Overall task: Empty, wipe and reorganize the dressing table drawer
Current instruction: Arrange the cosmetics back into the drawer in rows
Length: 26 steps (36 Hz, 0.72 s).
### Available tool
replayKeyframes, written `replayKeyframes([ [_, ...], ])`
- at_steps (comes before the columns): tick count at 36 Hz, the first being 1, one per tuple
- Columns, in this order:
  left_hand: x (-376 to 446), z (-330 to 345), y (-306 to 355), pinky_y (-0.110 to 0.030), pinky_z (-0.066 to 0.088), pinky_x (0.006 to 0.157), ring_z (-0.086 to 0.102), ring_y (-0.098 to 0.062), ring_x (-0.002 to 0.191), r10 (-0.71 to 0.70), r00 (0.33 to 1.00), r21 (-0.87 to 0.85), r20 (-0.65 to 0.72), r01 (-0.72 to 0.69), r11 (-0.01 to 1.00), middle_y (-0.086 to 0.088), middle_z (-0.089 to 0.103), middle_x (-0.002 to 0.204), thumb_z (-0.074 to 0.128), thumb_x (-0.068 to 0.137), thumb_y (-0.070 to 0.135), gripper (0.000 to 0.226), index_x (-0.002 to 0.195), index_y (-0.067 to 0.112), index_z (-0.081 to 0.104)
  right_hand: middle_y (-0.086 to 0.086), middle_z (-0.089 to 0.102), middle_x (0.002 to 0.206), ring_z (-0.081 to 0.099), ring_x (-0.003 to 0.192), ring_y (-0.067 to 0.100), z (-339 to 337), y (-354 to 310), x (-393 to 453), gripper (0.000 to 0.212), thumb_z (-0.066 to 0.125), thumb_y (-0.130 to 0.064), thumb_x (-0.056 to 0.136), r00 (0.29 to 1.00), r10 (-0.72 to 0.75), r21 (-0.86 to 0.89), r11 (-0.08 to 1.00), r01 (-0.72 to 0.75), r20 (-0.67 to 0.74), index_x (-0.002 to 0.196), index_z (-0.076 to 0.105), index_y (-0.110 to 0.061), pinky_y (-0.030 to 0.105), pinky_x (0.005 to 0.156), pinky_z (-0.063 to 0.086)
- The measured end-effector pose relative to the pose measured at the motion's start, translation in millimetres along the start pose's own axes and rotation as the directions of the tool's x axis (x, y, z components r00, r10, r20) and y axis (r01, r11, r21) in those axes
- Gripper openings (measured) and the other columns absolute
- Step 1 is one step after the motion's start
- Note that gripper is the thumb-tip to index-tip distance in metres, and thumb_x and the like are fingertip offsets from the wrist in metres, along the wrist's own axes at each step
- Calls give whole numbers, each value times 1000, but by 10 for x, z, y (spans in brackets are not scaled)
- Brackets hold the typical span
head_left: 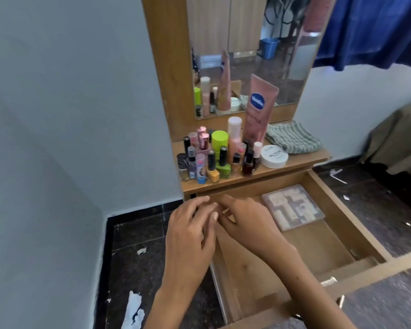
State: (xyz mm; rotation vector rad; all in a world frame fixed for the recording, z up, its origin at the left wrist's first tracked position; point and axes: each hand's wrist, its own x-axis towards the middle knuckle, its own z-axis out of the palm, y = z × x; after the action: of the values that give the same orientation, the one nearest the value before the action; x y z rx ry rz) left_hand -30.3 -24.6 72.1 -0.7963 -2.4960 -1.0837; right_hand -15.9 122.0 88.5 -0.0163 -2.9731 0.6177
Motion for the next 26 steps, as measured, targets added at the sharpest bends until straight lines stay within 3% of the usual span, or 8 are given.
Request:
replayKeyframes([
  [6, 53, -88, -162, -32, 44, 98, 47, -7, 118, -78, 986, -5, -149, 78, 997, 8, 55, 123, 47, 94, 32, 30, 114, 20, 67, -13, 69, 92, 64, 86, 5, 119, -93, 118, 18, 49, -42, 93, 989, -25, 130, 991, 45, -148, 104, 59, -31, 34, 71, 53],
  [10, 192, -113, -263, -27, 36, 104, 40, -7, 127, -102, 973, -10, -208, 102, 995, 4, 51, 134, 51, 95, 26, 33, 127, 20, 58, -16, 68, 89, 63, 83, 0, 208, -59, 88, 14, 53, -40, 93, 980, -30, 184, 981, 66, -195, 101, 62, -32, 30, 69, 53],
  [17, 526, -62, -459, -30, 23, 110, 27, -16, 138, -57, 985, 164, -161, 84, 983, 0, 32, 152, 47, 99, 19, 51, 148, 21, 32, -22, 67, 87, 61, 80, -8, 248, 1, 63, 11, 53, -36, 94, 975, -41, 204, 975, 87, -220, 97, 64, -34, 23, 67, 53],
  [22, 679, 16, -568, -31, 25, 104, 32, -19, 133, -2, 993, 250, -120, 32, 968, 0, 36, 151, 55, 94, 15, 50, 142, 18, 43, -22, 67, 86, 61, 80, -9, 276, 39, 54, 11, 55, -34, 94, 978, -29, 207, 976, 72, -207, 96, 66, -33, 22, 68, 54],
  [26, 690, 13, -581, -27, 22, 107, 37, -10, 132, -27, 984, 140, -175, 51, 989, 4, 44, 144, 57, 94, 26, 41, 134, 21, 54, -23, 67, 86, 60, 79, -9, 292, 59, 51, 12, 54, -36, 94, 978, -27, 197, 978, 69, -207, 97, 66, -34, 21, 68, 53],
])
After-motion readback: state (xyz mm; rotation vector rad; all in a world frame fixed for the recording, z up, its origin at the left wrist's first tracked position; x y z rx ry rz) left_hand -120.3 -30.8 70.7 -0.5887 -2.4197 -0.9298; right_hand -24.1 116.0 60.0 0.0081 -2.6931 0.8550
